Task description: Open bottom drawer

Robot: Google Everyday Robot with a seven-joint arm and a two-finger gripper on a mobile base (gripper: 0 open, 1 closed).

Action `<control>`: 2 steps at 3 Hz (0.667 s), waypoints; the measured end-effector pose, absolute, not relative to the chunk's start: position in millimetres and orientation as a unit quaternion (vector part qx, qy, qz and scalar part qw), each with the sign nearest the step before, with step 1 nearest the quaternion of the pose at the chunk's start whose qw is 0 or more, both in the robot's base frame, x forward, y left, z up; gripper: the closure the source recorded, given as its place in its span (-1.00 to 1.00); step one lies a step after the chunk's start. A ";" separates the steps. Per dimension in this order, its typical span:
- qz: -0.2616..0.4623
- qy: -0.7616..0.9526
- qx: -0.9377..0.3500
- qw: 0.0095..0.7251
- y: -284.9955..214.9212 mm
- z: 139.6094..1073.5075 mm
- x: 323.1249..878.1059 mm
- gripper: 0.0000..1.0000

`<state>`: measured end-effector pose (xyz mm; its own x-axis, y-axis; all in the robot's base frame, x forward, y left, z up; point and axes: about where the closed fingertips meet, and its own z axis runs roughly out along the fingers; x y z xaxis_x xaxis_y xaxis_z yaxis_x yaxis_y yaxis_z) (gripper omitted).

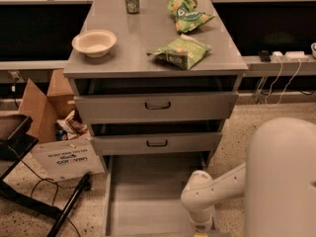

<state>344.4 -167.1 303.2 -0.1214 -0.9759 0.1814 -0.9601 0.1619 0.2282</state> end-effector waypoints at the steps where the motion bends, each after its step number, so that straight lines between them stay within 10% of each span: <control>1: -0.028 -0.752 0.634 0.178 -193.0 380.8 320.9 -1.00; 2: -0.032 -0.778 0.611 0.145 -211.2 463.9 337.5 -1.00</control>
Offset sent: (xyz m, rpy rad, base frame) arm 0.0594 -0.0782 0.3272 0.0348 -0.2095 -0.2002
